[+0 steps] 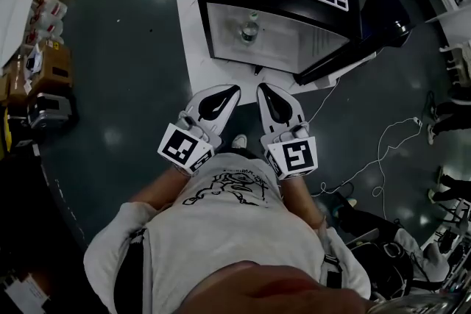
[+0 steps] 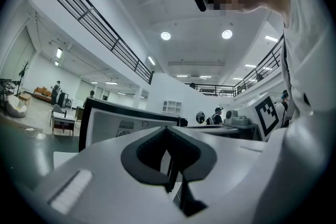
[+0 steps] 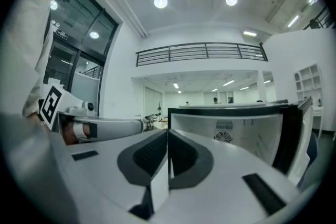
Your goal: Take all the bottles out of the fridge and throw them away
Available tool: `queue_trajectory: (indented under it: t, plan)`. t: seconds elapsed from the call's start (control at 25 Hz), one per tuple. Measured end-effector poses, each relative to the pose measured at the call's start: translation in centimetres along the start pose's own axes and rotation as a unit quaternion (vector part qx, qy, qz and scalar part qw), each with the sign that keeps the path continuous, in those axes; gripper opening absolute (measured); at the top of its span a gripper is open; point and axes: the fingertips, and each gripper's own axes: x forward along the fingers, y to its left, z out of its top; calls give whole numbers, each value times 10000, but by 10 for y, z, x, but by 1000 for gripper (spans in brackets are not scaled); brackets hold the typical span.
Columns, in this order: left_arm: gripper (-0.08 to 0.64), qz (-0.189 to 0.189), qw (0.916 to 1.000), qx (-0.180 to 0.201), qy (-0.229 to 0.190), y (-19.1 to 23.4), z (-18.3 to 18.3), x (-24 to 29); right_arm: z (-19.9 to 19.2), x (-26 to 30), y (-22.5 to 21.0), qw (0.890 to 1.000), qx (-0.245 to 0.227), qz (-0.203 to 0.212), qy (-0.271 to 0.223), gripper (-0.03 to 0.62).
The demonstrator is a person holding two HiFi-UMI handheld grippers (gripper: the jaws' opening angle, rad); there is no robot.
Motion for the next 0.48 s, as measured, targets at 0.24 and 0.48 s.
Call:
queue_trajectory:
  t: [0.24, 0.48]
  plan:
    - [9, 38, 10000, 15, 39, -8, -4, 23, -3, -6, -24, 10000, 28, 9, 26, 12]
    - [9, 160, 9998, 2, 104, -6, -13, 36, -9, -8, -42, 10000, 63, 26, 42, 12]
